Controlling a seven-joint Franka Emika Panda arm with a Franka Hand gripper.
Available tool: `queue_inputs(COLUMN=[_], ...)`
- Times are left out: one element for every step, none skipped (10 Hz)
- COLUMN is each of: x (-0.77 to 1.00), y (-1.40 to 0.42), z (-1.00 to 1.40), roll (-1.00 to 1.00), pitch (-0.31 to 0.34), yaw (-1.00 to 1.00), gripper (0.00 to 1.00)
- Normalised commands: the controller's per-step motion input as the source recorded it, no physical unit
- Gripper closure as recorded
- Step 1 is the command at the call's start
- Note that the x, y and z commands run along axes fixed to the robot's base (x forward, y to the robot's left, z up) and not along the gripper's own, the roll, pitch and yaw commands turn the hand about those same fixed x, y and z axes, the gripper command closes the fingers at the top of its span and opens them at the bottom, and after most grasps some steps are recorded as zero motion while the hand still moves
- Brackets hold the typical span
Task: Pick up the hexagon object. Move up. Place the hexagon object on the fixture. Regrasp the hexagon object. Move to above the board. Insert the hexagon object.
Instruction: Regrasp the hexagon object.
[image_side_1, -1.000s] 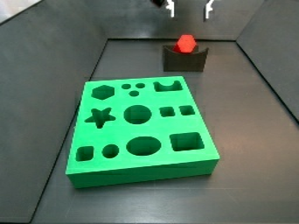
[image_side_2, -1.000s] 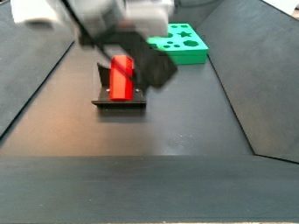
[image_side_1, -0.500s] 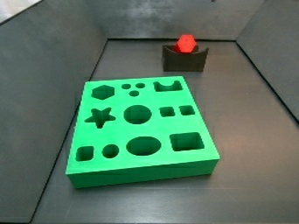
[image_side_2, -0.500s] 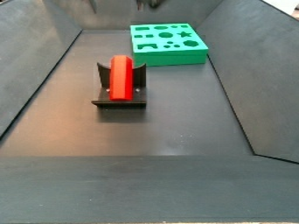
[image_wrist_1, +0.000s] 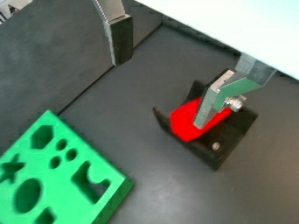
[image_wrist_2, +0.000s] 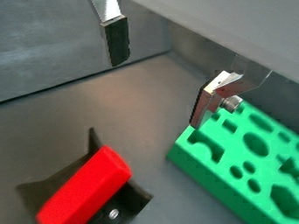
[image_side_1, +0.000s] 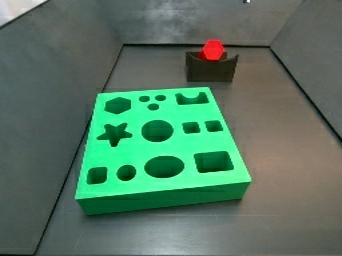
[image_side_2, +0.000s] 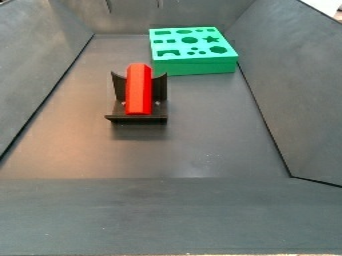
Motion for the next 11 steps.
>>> queue_inputs(x=[-0.04,-0.04,-0.04,-0.03,-0.03,-0.02,-0.02,0.00,0.01,0.02,0.03], y=[-0.03,-0.02,-0.02,-0.02,-0.02,-0.02,-0.02,-0.02,-0.02,-0.02,-0.02], z=[0.01,0.01,0.01,0.00,0.00,0.01,0.01,0.00,-0.01,-0.01,0.00], roll=[1.00,1.00,1.00,1.00,1.00,1.00,1.00,1.00,1.00,1.00,1.00], pitch=[0.006,-0.001,-0.005,-0.012,-0.015,-0.015,-0.013,-0.009,-0.006,0.002,0.010], yaw=[0.03,0.03,0.03,0.03,0.04,0.04,0.04,0.04,0.04,0.04,0.05], gripper=[0.00,0.00,0.00,0.00,0.00,0.00,0.00,0.00,0.00,0.00,0.00])
